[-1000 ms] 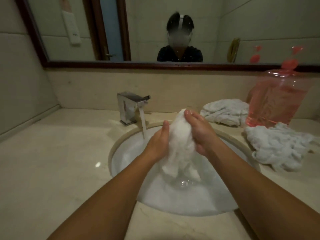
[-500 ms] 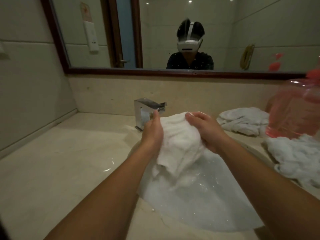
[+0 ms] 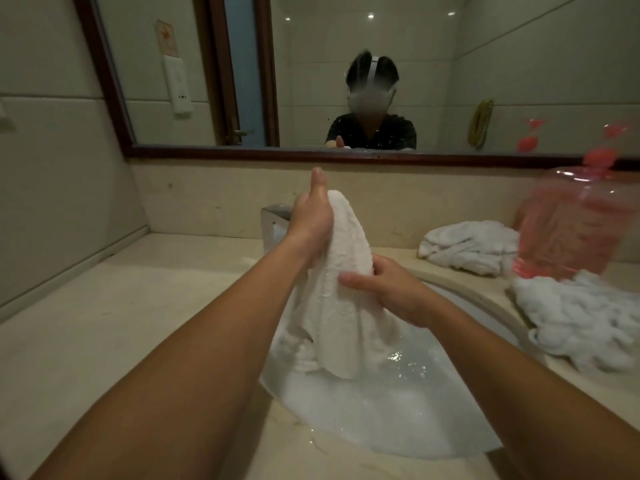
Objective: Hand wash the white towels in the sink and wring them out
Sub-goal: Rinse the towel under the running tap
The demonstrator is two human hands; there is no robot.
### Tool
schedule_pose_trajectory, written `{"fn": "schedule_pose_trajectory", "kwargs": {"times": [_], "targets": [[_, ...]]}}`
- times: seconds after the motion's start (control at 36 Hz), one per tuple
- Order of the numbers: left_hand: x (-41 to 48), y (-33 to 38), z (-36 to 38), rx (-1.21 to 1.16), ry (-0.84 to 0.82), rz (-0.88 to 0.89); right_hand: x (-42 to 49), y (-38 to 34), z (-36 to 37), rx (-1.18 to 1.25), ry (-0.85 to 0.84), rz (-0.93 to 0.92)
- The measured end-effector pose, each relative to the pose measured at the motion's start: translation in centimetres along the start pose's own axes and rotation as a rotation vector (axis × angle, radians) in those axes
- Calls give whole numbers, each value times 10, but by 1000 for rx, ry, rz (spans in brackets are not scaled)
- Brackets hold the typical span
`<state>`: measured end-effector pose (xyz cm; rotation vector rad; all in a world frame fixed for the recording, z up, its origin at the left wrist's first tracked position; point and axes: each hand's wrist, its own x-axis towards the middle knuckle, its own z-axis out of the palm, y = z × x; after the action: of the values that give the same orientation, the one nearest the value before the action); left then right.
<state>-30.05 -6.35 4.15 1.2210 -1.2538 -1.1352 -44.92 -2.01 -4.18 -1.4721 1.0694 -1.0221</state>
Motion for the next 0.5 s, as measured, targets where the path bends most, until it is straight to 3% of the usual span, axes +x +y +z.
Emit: {"fn": "schedule_pose_trajectory", "kwargs": {"times": [0.14,0.33,0.39,0.5], "targets": [[2,-13,-1,73,-28,114,3,-2,4,30,94,30],[-15,-76,-16,243,-28,177,11,-11,1,373,314,31],[-19,-87,-18,272,-49,93,15,-25,-2,487,350,38],[-28,-98,-18,224,-173,-300,26,-56,-5,699,392,16]]}}
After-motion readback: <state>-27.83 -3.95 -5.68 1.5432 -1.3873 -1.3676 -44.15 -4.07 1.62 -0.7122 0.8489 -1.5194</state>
